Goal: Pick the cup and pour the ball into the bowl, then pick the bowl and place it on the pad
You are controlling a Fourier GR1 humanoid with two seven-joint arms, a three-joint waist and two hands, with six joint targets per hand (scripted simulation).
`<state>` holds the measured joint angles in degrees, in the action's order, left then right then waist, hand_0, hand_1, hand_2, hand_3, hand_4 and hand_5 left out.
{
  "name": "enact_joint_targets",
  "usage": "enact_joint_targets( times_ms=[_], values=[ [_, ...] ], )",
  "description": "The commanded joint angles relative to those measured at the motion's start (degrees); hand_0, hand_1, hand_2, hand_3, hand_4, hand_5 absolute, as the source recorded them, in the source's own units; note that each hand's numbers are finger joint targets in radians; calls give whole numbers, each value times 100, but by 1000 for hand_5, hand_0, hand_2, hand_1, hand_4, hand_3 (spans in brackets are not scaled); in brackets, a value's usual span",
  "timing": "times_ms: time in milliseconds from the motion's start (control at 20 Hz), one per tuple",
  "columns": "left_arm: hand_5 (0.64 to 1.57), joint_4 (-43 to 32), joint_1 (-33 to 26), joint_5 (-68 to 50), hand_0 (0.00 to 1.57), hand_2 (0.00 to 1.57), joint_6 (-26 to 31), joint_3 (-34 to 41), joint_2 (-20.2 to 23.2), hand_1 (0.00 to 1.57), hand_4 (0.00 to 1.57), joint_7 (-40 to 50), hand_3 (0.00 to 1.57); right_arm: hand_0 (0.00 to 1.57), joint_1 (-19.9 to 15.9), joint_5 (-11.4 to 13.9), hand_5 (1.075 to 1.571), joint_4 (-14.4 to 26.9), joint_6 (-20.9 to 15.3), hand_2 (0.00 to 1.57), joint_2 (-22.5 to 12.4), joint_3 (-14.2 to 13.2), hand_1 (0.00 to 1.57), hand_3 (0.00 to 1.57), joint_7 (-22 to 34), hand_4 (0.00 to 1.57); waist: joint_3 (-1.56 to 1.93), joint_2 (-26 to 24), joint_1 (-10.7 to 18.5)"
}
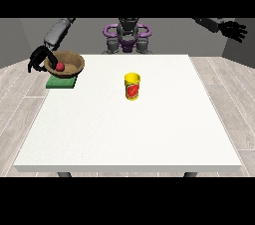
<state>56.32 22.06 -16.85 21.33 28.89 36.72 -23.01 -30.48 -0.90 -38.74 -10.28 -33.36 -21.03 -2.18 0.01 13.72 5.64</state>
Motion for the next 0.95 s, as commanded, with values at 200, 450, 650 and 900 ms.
enact_joint_targets(
  times_ms=[200,450,650,900],
  values=[
    [1548,233,141,-193,0,0,109,122,285,0,1174,114,0,614,-314,-149,1520,791,437,681,-672,-330,614,1057,-38,0,5,369,80],
    [1550,-368,56,-120,0,0,335,153,477,0,1178,-9,0,0,-370,-40,1392,544,405,184,-261,-12,0,118,154,0,-3,-26,-49],
    [1559,1280,137,-24,0,0,-336,-838,-739,0,902,1080,0,0,-499,93,1359,1140,546,0,-695,-40,0,0,424,0,22,-711,119],
    [1559,661,-293,356,0,0,-646,-1021,-986,0,902,1242,0,0,-973,-2,1434,381,911,0,-94,318,0,0,945,476,-13,-1999,-252]
  ],
)
